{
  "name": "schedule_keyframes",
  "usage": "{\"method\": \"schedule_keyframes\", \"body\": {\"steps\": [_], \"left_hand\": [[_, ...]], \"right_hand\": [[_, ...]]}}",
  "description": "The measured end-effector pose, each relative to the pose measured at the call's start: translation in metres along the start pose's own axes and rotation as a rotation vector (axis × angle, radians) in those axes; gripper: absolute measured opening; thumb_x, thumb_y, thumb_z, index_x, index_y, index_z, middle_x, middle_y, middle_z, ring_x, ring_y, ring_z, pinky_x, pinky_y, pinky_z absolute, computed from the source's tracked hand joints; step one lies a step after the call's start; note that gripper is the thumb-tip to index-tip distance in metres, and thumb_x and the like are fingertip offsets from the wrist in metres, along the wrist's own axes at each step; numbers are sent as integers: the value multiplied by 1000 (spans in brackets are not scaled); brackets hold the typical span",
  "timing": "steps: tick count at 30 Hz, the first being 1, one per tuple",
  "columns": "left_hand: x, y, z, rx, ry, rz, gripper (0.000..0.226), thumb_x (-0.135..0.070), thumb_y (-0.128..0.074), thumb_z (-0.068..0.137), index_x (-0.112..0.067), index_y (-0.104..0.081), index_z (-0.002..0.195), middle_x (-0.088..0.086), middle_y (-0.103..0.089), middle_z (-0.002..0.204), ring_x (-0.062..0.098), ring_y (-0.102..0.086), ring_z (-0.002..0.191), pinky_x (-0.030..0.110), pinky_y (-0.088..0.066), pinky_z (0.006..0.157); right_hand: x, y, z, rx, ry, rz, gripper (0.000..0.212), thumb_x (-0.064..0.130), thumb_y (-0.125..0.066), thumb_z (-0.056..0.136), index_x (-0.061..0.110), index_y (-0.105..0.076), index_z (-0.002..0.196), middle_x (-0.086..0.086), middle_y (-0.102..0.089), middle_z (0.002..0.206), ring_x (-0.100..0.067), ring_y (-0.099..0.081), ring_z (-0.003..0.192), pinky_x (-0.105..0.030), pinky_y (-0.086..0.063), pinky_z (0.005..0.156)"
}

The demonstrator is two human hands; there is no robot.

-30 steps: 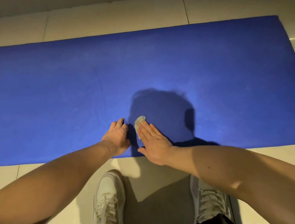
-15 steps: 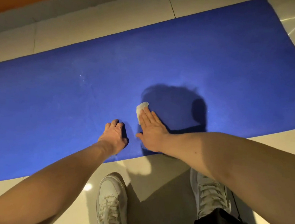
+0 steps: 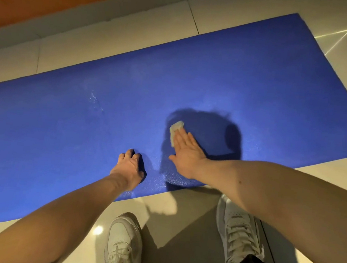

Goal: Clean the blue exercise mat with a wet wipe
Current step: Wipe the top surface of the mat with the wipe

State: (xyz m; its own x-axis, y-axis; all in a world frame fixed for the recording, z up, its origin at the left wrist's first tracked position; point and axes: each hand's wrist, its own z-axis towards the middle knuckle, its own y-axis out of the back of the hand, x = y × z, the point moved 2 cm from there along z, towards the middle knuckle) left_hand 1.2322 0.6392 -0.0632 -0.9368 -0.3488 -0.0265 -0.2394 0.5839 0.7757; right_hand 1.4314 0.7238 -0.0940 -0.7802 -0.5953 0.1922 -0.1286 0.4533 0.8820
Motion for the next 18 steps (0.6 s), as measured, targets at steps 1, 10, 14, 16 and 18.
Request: {"method": "schedule_keyframes", "body": {"steps": [1, 10, 14, 16, 18], "left_hand": [[-1, 1, 0, -4, 3, -4, 67, -37, -55, 94, -13, -29, 151, 1, -15, 158, 26, -20, 139, 43, -43, 107], [4, 1, 0, 2, -31, 5, 68, -35, -55, 95, -13, -27, 153, 3, -10, 163, 28, -16, 143, 41, -40, 110], [6, 1, -1, 3, -39, -2, 65, -35, -55, 95, -14, -30, 152, 2, -11, 163, 27, -16, 144, 43, -43, 108], [5, 3, 0, 5, -38, -2, 64, -35, -55, 96, -13, -32, 151, 3, -12, 162, 27, -17, 143, 42, -43, 108], [3, 5, 1, 0, -37, -3, 63, -36, -54, 96, -12, -32, 150, 3, -14, 160, 28, -19, 142, 41, -43, 108]], "right_hand": [[12, -8, -6, 18, 76, -10, 77, 44, -27, 108, 2, 15, 157, -14, 22, 165, -29, 29, 150, -45, 6, 125], [-7, 11, 19, -52, 115, -110, 81, 45, -36, 106, 9, 12, 160, -10, 15, 168, -26, 15, 155, -43, 6, 126], [-36, 27, 37, -11, -216, -73, 78, 50, -22, 107, 4, 14, 158, -12, 19, 167, -30, 21, 153, -46, 7, 125], [-23, 21, 37, -13, -215, 8, 81, 50, -24, 106, 0, 13, 157, -15, 20, 166, -32, 24, 152, -47, 7, 125], [4, 8, 27, -31, -111, 24, 82, 49, -28, 106, 0, 14, 157, -16, 22, 165, -33, 29, 150, -48, 6, 125]]}}
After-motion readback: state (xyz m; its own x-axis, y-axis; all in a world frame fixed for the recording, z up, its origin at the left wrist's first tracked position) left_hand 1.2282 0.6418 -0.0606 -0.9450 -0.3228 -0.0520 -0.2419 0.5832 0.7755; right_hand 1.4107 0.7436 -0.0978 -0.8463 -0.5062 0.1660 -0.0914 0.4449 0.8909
